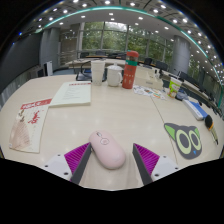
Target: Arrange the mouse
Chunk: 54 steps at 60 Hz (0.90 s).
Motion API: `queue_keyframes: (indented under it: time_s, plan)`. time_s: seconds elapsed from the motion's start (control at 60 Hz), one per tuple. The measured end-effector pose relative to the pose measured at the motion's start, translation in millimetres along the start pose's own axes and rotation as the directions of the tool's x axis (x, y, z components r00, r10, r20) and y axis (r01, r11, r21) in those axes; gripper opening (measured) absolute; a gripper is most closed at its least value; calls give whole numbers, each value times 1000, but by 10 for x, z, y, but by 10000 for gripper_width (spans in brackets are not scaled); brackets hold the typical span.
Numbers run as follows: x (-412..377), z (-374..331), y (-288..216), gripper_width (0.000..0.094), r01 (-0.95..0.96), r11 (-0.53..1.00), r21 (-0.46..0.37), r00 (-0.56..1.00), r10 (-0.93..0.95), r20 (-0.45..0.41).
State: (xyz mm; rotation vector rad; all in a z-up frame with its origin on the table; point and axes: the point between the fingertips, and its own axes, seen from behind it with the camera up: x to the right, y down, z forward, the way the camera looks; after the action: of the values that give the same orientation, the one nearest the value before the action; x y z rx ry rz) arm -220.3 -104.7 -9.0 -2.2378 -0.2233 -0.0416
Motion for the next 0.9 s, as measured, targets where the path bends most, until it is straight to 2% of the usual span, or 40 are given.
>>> queue_keyframes:
  time_s: [0.183,0.267,0.35,0.583,0.667,0.75,0.9]
  plan:
    - [62,228,-170,816,-16,1000,5,1000,16,-4]
    - [13,283,-192,700,-36,999,5,999,36,20]
    - [-68,297,-190,512,-57,998,6,997,57,53]
    - [-72,284,-201,363,-20,1000,-3,1000,20,21]
    - [-92,261,-217,332,-32,999,-17,999,32,34]
    - [-73,135,-352,332,-26,1000,5,999,25,44]
    - [237,-388,-1065,332,-56,988,142,997,49,51]
